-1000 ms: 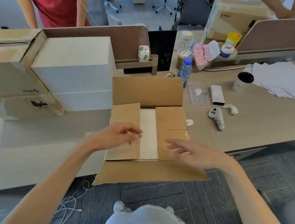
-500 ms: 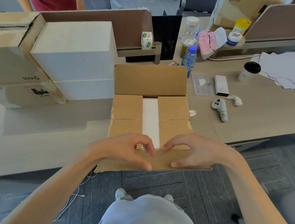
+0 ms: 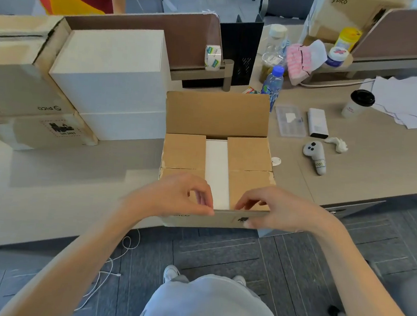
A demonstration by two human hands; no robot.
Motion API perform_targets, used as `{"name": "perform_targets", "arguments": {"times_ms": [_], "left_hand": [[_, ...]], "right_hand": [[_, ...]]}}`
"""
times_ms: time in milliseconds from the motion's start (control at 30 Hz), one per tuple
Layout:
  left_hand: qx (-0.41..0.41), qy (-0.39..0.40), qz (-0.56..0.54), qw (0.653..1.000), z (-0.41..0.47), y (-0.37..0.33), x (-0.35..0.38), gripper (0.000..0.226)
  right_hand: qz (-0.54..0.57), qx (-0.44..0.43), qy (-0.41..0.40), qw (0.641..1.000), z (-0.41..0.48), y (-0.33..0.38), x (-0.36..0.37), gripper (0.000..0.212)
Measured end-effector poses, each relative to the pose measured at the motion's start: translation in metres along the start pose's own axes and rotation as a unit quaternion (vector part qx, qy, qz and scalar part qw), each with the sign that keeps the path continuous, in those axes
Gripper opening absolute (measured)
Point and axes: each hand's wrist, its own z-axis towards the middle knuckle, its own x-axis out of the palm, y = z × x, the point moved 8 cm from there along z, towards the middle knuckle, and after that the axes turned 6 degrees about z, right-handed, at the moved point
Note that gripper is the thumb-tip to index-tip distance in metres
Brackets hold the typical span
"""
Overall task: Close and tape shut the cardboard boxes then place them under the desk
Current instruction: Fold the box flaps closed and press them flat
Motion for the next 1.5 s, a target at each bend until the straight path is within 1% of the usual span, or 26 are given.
{"name": "perform_targets", "arguments": {"times_ms": [100,233,333,400,500,600,700,733,767,833,867,933,967,1033,1100,1133,1167,1200,1233,1267,1300,1333,1367,1433,1467,1500], "left_hand": [[0.005,-0.040,0.021,0.999,0.005,0.002,-0.014,0.009],[0.017,-0.108,0.049,0.993,0.017,0.021,-0.028,0.012],[-0.004,-0.148,0.086,0.985,0.027,0.043,-0.039,0.010],[-0.030,-0.165,0.097,0.981,0.034,0.060,-0.043,0.009],[-0.072,-0.191,0.062,0.977,0.042,0.091,-0.047,0.005],[-0.121,-0.186,0.058,0.973,0.049,0.118,-0.045,0.004],[-0.160,-0.193,0.051,0.967,0.054,0.136,-0.046,0.008],[-0.172,-0.203,0.049,0.963,0.055,0.141,-0.048,0.012],[-0.184,-0.219,0.036,0.958,0.057,0.147,-0.052,0.018],[-0.199,-0.273,-0.031,0.941,0.060,0.152,-0.066,0.035],[-0.214,-0.296,-0.078,0.927,0.061,0.156,-0.072,0.045],[-0.254,-0.312,-0.182,0.897,0.065,0.159,-0.080,0.061],[-0.264,-0.307,-0.220,0.888,0.070,0.159,-0.081,0.064],[-0.267,-0.294,-0.256,0.881,0.078,0.156,-0.084,0.058],[-0.268,-0.300,-0.279,0.872,0.080,0.159,-0.085,0.055],[-0.273,-0.301,-0.290,0.866,0.079,0.164,-0.085,0.056],[-0.277,-0.306,-0.310,0.857,0.078,0.170,-0.085,0.056],[-0.274,-0.307,-0.328,0.851,0.077,0.174,-0.085,0.051],[-0.264,-0.313,-0.342,0.846,0.078,0.175,-0.086,0.043],[-0.253,-0.325,-0.348,0.842,0.076,0.175,-0.086,0.036],[-0.241,-0.337,-0.353,0.839,0.074,0.175,-0.086,0.037],[-0.230,-0.344,-0.350,0.840,0.070,0.174,-0.086,0.042],[-0.222,-0.341,-0.337,0.849,0.066,0.174,-0.085,0.052],[-0.209,-0.301,-0.269,0.890,0.062,0.177,-0.076,0.071],[-0.204,-0.278,-0.216,0.914,0.062,0.177,-0.072,0.074],[-0.206,-0.262,-0.166,0.928,0.063,0.179,-0.069,0.072]], "right_hand": [[0.009,-0.006,-0.073,0.997,0.004,-0.001,-0.018,0.014],[-0.043,0.002,-0.158,0.987,0.017,-0.007,-0.038,0.015],[-0.065,-0.001,-0.207,0.976,0.029,-0.015,-0.051,0.017],[-0.080,-0.004,-0.227,0.971,0.038,-0.024,-0.055,0.019],[-0.083,-0.005,-0.248,0.965,0.054,-0.042,-0.056,0.022],[-0.080,0.024,-0.247,0.965,0.069,-0.063,-0.054,0.023],[-0.059,0.055,-0.261,0.962,0.083,-0.079,-0.057,0.025],[-0.039,0.063,-0.278,0.958,0.086,-0.082,-0.061,0.028],[0.012,0.075,-0.298,0.952,0.088,-0.088,-0.065,0.033],[0.173,0.112,-0.322,0.924,0.091,-0.098,-0.073,0.052],[0.236,0.124,-0.323,0.908,0.092,-0.099,-0.076,0.062],[0.318,0.122,-0.321,0.884,0.095,-0.096,-0.086,0.069],[0.351,0.108,-0.322,0.872,0.098,-0.094,-0.092,0.066],[0.422,0.097,-0.332,0.838,0.097,-0.089,-0.100,0.058],[0.480,0.115,-0.339,0.801,0.100,-0.098,-0.103,0.069],[0.487,0.125,-0.339,0.795,0.099,-0.101,-0.102,0.071],[0.487,0.126,-0.345,0.792,0.100,-0.104,-0.103,0.064],[0.484,0.115,-0.368,0.785,0.098,-0.105,-0.106,0.050],[0.484,0.098,-0.412,0.765,0.094,-0.105,-0.111,0.034],[0.481,0.071,-0.468,0.737,0.086,-0.103,-0.116,0.027],[0.470,0.047,-0.517,0.714,0.076,-0.100,-0.121,0.025],[0.444,0.028,-0.547,0.709,0.068,-0.094,-0.124,0.025],[0.403,0.014,-0.558,0.726,0.063,-0.087,-0.127,0.026],[0.290,0.000,-0.536,0.793,0.067,-0.078,-0.125,0.025],[0.242,0.000,-0.511,0.825,0.073,-0.074,-0.121,0.025],[0.200,0.006,-0.483,0.853,0.080,-0.073,-0.115,0.026]]}}
